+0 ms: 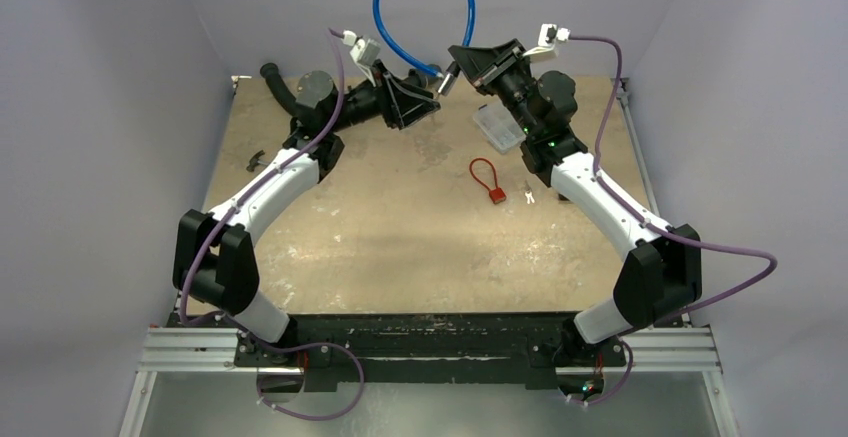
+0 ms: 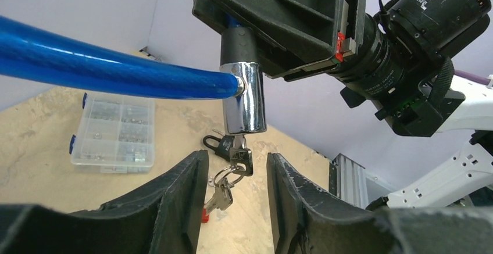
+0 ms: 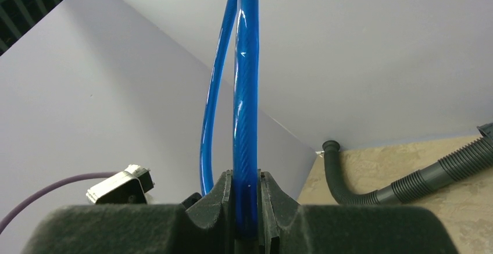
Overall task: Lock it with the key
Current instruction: Lock the lock.
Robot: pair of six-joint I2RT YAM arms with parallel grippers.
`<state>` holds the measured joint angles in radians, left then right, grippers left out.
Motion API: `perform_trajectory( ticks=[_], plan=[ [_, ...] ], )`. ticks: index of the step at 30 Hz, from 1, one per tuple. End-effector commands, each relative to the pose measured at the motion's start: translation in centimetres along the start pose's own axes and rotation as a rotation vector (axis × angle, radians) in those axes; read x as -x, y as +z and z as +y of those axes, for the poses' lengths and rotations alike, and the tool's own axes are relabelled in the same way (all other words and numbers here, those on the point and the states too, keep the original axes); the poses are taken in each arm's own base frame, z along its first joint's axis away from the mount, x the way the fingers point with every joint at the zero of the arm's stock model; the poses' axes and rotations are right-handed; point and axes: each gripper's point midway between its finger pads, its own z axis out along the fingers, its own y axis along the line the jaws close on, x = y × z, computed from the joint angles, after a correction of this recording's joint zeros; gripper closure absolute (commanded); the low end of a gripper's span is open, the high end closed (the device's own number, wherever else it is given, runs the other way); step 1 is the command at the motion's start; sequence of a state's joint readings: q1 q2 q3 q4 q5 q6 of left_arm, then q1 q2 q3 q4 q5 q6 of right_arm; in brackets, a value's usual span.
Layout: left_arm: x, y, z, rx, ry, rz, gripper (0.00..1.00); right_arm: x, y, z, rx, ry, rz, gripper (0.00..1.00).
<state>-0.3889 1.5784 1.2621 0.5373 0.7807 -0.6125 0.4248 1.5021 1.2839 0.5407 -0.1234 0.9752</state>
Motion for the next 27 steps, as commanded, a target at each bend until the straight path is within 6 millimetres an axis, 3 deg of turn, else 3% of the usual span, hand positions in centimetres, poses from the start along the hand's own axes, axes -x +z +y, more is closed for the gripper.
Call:
perform_trajectory(
  ticks=[1, 8, 12, 19, 25, 27],
  plan=[
    [2.9, 0.6, -1.2, -0.033, 0.049, -0.083, 0.58, 3.7, -1.3, 6.6, 0.180, -0.030, -0.098, 1.00],
    [2.5, 0.9, -1.6, -0.082, 0.000, -0.079, 0.85, 3.6, -1.5, 7.1, 0.204, -0.032, -0.088, 1.00],
    [2.3, 0.7, -3.2, -0.179, -0.033, -0.068, 1.00, 3.5, -1.6, 7.4, 0.218, -0.035, -0.081, 1.00],
    [1.5, 0.1, -5.6, -0.336, -0.132, -0.020, 1.00, 3.5, -2.0, 8.2, 0.250, -0.045, -0.073, 1.00],
    [1.0, -0.6, -6.5, -0.378, -0.124, 0.009, 1.00, 3.5, -2.3, 8.6, 0.268, -0.063, -0.069, 1.00],
    [1.0, -1.0, -6.6, -0.373, -0.102, 0.009, 0.83, 3.5, -2.4, 8.6, 0.272, -0.073, -0.070, 1.00]
  ],
)
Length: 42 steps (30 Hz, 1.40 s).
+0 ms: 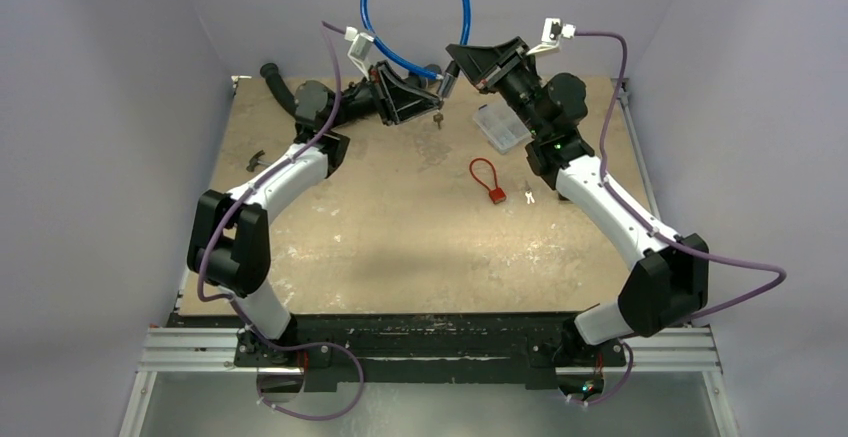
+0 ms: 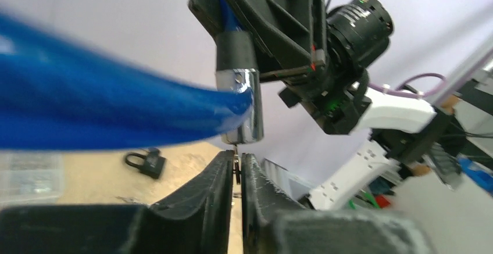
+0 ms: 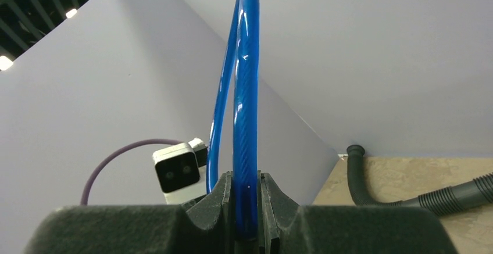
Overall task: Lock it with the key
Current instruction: Lock the lock.
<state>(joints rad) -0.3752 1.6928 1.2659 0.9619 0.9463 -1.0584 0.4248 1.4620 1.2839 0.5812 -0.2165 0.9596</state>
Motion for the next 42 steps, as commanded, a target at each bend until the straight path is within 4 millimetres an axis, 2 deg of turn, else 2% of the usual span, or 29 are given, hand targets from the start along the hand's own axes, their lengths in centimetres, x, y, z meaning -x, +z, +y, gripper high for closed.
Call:
perform_trajectory(
  ticks=[1, 4, 9, 11, 13, 15, 17, 19, 22, 25, 28, 30, 32, 35, 38, 40, 42],
  plan=[
    [-0.6, -0.6, -3.6, -0.119, 0.107, 0.067, 0.76, 3.3, -0.9, 5.1, 0.153, -0.063, -0.101, 1.00],
    [-0.7, -1.6, -3.6, -0.098, 0.166, 0.083, 0.52, 3.4, -1.1, 4.9, 0.150, -0.078, -0.102, 1.00],
    [-0.1, -3.8, -2.2, 0.027, 0.255, 0.114, 0.40, 3.5, -1.5, 4.7, 0.147, -0.095, -0.103, 1.00],
    [0.1, -4.1, -2.3, 0.045, 0.275, 0.117, 0.37, 3.4, -1.6, 4.6, 0.146, -0.096, -0.101, 1.00],
    [0.3, -4.1, -2.7, 0.049, 0.298, 0.114, 0.37, 3.3, -1.7, 4.6, 0.151, -0.101, -0.097, 1.00],
    [1.5, -4.2, -2.9, 0.074, 0.348, 0.090, 0.37, 3.2, -1.7, 4.9, 0.163, -0.117, -0.088, 1.00],
    [2.8, -4.3, -3.5, 0.081, 0.473, 0.106, 0.37, 2.9, -1.9, 4.9, 0.176, -0.153, -0.075, 1.00],
    [3.3, -4.6, -3.5, 0.101, 0.620, 0.193, 0.39, 2.6, -2.1, 4.7, 0.175, -0.195, -0.071, 1.00],
    [3.3, -5.2, -3.9, 0.112, 0.699, 0.293, 0.47, 2.0, -2.7, 3.8, 0.157, -0.245, -0.061, 1.00],
    [4.6, -4.8, -5.5, 0.095, 0.750, 0.275, 0.49, 0.9, -3.3, 3.1, 0.162, -0.289, -0.025, 1.00],
    [7.1, -4.6, -5.9, 0.140, 0.887, 0.248, 0.47, 0.0, -3.8, 2.7, 0.174, -0.343, 0.004, 1.00],
    [8.0, -4.6, -5.2, 0.158, 1.004, 0.299, 0.45, -0.6, -4.0, 2.2, 0.171, -0.345, 0.024, 1.00],
    [8.7, -4.7, -3.5, 0.197, 1.083, 0.362, 0.44, -1.2, -4.2, 1.8, 0.166, -0.339, 0.049, 1.00],
    [10.2, -4.5, -2.9, 0.217, 1.206, 0.392, 0.44, -2.4, -4.8, 0.8, 0.146, -0.329, 0.085, 1.00],
    [10.3, -4.3, -2.4, 0.214, 1.340, 0.424, 0.43, -3.6, -5.4, 0.1, 0.139, -0.316, 0.126, 1.00],
    [10.8, -3.8, -2.0, 0.245, 1.327, 0.406, 0.43, -4.3, -5.9, -0.3, 0.131, -0.303, 0.146, 1.00],
    [11.4, -2.8, -2.3, 0.267, 1.153, 0.316, 0.43, -4.5, -6.2, -0.7, 0.107, -0.300, 0.143, 1.00]
  ],
)
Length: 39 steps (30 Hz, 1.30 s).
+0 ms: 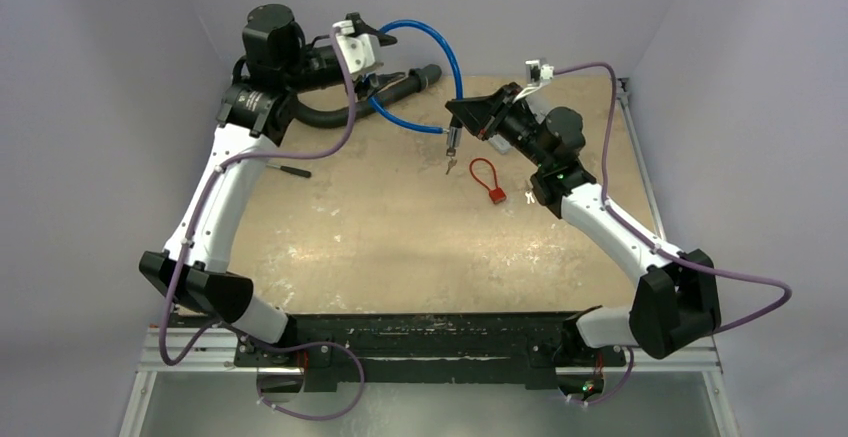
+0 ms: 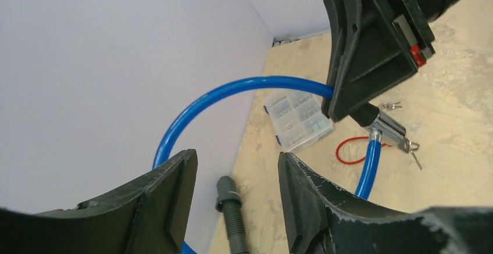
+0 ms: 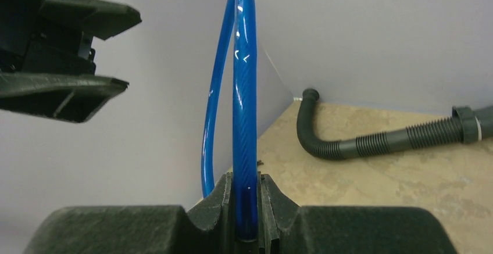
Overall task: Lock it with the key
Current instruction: Lock the lock.
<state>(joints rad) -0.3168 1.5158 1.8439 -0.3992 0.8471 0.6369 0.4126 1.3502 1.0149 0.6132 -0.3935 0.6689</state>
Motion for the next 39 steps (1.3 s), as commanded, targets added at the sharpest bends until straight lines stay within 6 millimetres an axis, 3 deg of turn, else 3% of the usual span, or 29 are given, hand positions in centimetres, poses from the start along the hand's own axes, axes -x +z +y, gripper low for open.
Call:
perform_trajectory(
  ticks=[1, 4, 9, 17, 26, 35, 38, 39],
  plan=[
    [1.1, 1.4, 1.2, 0.043, -0.157, -0.060, 0.42, 2.0, -1.0, 2.6, 0.059, -0.050, -0.070, 1.00],
    [2.7, 2.4, 1.0, 0.067, -0.538, -0.236, 0.41, 2.1, -1.1, 2.2, 0.037, -0.052, -0.088, 1.00],
    [1.1, 3.3, -0.3, 0.118, -0.992, -0.385, 0.38, 2.9, -0.6, 1.8, 0.019, -0.059, -0.127, 1.00],
    [-0.1, 7.1, -1.1, 0.154, -1.268, -0.387, 0.38, 3.2, 0.3, 2.5, 0.061, -0.055, -0.119, 1.00],
    [-0.7, 9.4, -2.3, 0.150, -1.314, -0.374, 0.42, 3.5, 0.4, 3.7, 0.100, -0.072, -0.120, 1.00],
    [-0.6, 10.0, -2.2, 0.148, -1.335, -0.386, 0.64, 2.9, 0.6, 4.3, 0.132, -0.073, -0.100, 1.00],
    [-0.5, 10.0, -2.5, 0.129, -1.337, -0.392, 0.96, 2.7, 0.6, 4.4, 0.140, -0.069, -0.091, 1.00],
    [-0.5, 9.9, -2.5, 0.129, -1.336, -0.394, 1.00, 2.6, 0.6, 4.5, 0.150, -0.063, -0.084, 1.00]
  ],
)
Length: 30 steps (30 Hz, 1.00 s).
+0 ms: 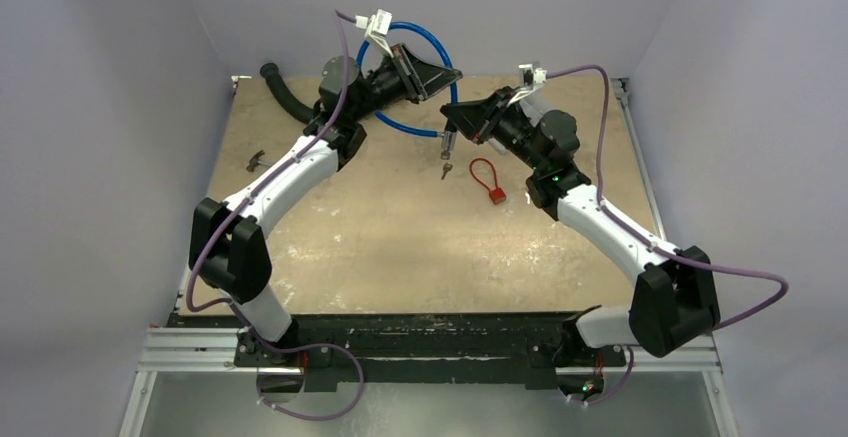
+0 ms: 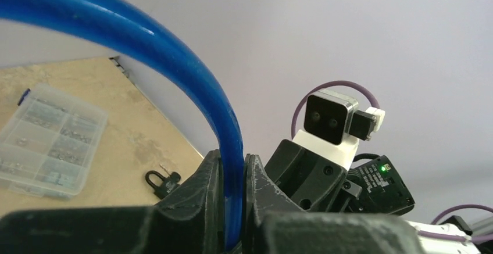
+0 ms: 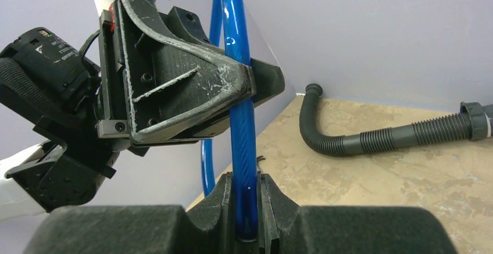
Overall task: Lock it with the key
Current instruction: Lock the lock.
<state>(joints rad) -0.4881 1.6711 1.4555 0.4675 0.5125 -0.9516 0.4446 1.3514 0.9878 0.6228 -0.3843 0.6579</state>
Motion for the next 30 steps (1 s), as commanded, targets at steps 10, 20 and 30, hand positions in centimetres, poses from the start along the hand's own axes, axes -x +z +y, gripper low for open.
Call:
perform_trajectory(
  ticks=[10, 20, 30],
  plan=[
    [5.6, 0.3, -4.4, -0.058, -0.033, -0.121, 1.00, 3.8, -1.0, 3.3, 0.162, -0.008, -0.026, 0.36],
    [6.9, -0.5, -5.1, -0.062, -0.019, -0.146, 1.00, 1.2, -5.0, 2.9, 0.176, -0.103, 0.087, 0.42],
    [7.3, -0.8, -6.1, -0.078, -0.045, -0.143, 1.00, -1.8, -6.4, 0.8, 0.132, -0.161, 0.148, 0.54]
  ],
)
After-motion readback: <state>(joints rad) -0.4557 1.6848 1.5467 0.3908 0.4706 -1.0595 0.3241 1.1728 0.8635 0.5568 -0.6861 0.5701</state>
